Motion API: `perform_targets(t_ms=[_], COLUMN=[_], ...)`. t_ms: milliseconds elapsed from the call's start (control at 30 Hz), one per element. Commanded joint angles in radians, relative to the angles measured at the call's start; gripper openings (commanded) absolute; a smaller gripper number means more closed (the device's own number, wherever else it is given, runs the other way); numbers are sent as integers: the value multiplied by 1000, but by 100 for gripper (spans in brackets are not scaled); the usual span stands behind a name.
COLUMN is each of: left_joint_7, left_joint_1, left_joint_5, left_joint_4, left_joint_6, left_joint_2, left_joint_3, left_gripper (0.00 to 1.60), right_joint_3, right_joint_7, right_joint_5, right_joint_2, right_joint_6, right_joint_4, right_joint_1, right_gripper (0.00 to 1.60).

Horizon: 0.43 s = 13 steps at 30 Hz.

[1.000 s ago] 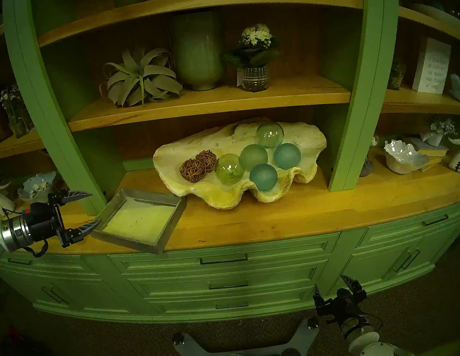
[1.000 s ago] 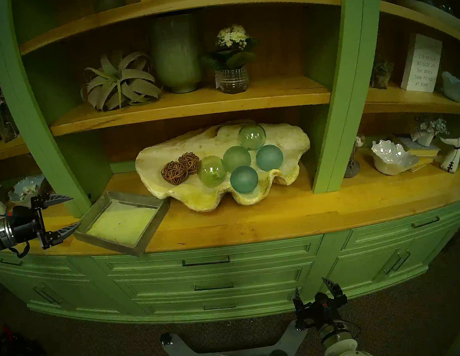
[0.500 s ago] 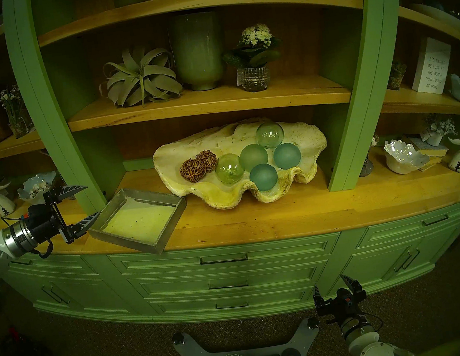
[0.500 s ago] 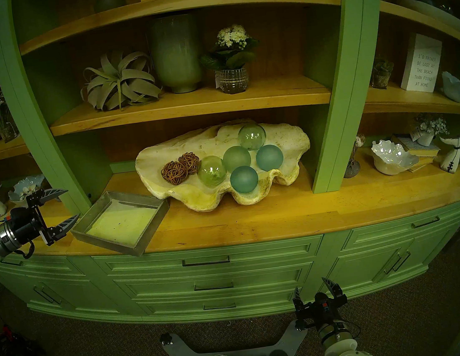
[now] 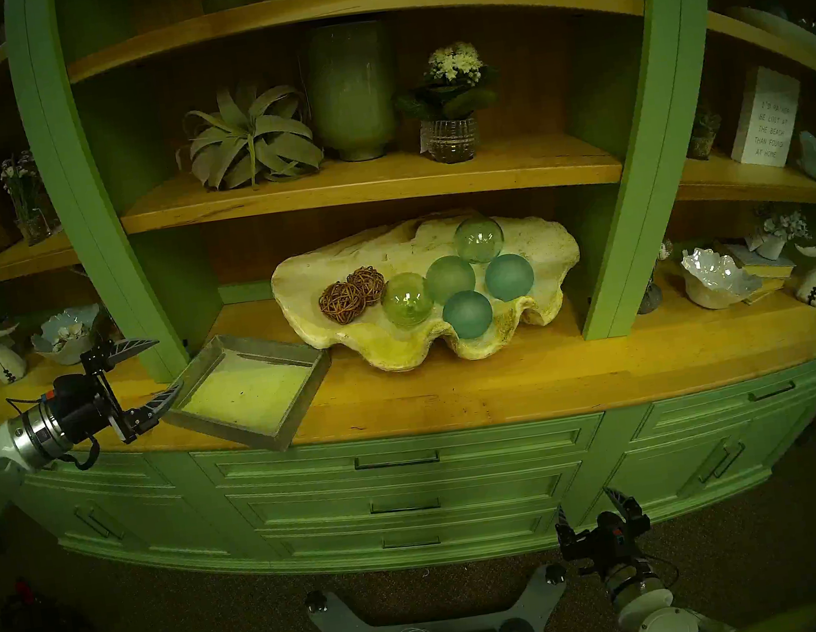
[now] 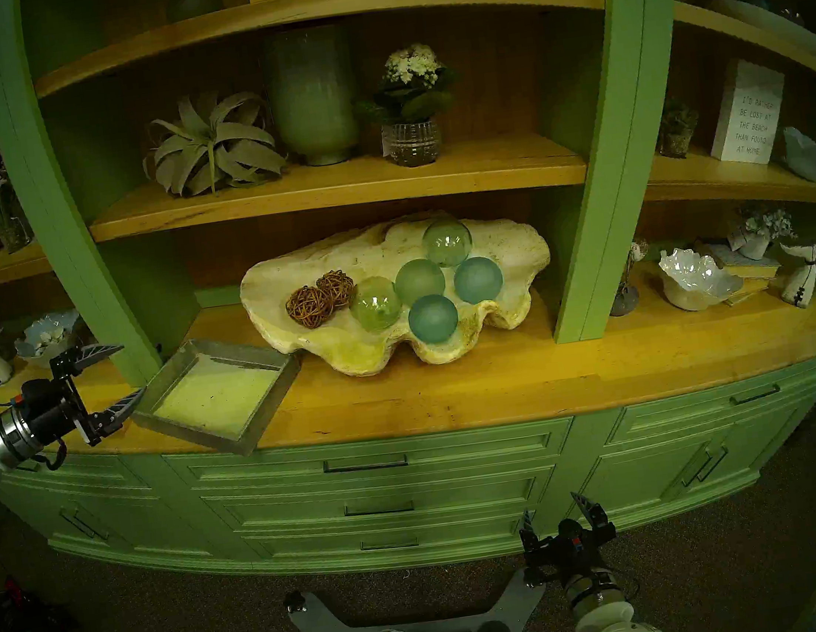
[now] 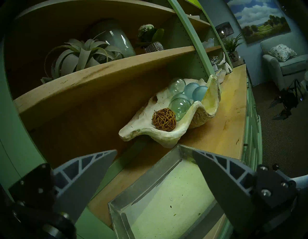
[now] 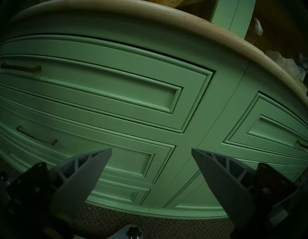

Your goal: Put wooden balls into bowl

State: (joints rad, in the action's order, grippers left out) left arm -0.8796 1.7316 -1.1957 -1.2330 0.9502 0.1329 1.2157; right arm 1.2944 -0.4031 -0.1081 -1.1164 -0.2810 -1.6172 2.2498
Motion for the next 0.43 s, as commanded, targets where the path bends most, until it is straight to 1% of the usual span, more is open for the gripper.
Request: perform_targets(t_ms=[0, 400], left_joint_7=[-42, -41], left_joint_1=[27, 91], left_joint_5=[-23, -27], left_joint_4=[-7, -16], left_joint_6=[10, 10], left_joint_2=[-17, -18], left_joint_3=[62, 125], left_gripper=[160, 160], right_joint_3=[1, 1], right_joint_7=[-1, -1], right_joint_5=[2, 2], right_joint_2=[-1, -1], right_joint_6=[-8, -8], right_joint_4=[-27, -28], right_joint_1=[-8, -7], right_gripper=[160, 160])
